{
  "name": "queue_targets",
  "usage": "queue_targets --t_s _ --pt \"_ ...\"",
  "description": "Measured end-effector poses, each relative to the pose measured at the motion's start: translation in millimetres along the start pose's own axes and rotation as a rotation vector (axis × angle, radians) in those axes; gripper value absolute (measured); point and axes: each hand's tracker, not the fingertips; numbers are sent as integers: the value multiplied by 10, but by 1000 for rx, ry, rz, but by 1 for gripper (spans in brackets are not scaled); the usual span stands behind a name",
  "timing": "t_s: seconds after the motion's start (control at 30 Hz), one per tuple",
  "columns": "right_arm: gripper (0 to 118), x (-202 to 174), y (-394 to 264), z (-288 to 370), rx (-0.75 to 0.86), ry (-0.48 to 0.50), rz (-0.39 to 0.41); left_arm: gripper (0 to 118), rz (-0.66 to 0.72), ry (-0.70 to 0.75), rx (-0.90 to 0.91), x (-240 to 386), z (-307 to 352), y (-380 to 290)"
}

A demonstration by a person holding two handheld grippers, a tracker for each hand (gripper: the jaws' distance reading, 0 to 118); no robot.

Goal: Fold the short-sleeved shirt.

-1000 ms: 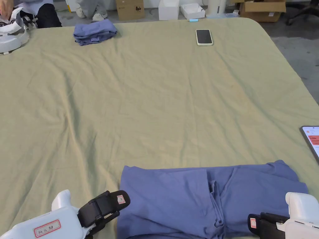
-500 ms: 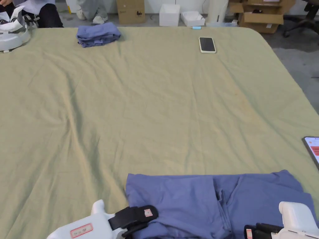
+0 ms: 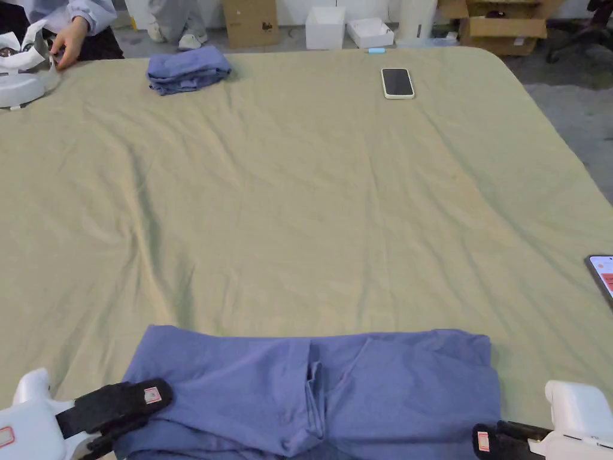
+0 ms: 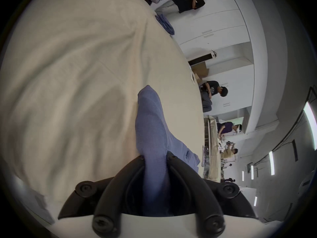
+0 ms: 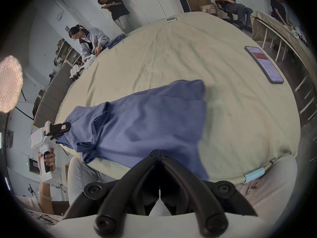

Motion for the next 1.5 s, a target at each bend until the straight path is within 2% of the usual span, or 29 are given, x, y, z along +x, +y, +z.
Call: queue_targets --t_s 0.07,0.2,0.33,0.5,0.67,0.7,0.73,0.77,0.8,0.83,0.87,0.9,1.0,1.1,1.2,1.23,1.3,1.4,1.5 --pt "0 45 -15 20 1 12 -7 12 -7 62 4 -3 69 44" --pt "0 152 -20 75 20 15 -31 12 -8 71 21 252 59 -51" --pt "0 290 -2 155 58 26 -71 12 -176 55 36 998 -36 -253" --pt "0 503 -30 269 90 14 -96 12 -415 -9 -46 1853 -493 -624" --pt "0 743 -143 390 118 4 -165 12 -488 -50 -255 2262 -1320 -1162" --pt "0 790 -173 408 120 0 -174 15 -530 -49 -286 2297 -1476 -1262" --pt "0 832 -206 423 122 -7 -185 24 -548 -50 -295 2352 -1609 -1360" --pt "0 875 -236 432 119 -13 -197 40 -569 -55 -308 2383 -1734 -1441" --pt "0 915 -264 440 114 -15 -209 69 -601 -57 -351 2431 -1842 -1520" --pt "0 954 -291 458 113 -13 -230 85 -613 -27 -399 2482 -1916 -1585" --pt "0 988 -316 479 118 -9 -249 92 -619 -15 -418 2479 -1960 -1614" --pt "0 1014 -332 509 131 2 -275 92 -611 -20 -413 2465 -1975 -1614" --pt "0 1057 -339 575 148 11 -285 92 -570 -9 -369 2417 -1852 -1493" --pt "0 1028 -300 581 148 -3 -259 89 -487 9 -292 2286 -1671 -1306" --pt "0 994 -271 535 142 -2 -241 63 -425 33 -246 2101 -1630 -1196" --pt "0 983 -272 521 141 2 -238 63 -428 50 -248 2051 -1660 -1218" --pt "0 958 -274 484 135 12 -235 16 -439 72 -269 1927 -1807 -1314" --pt "0 920 -289 449 123 17 -228 15 -370 8 -423 1890 -2131 -1518" --pt "0 903 -296 456 116 19 -228 15 -421 2 -525 1949 -2438 -1854"
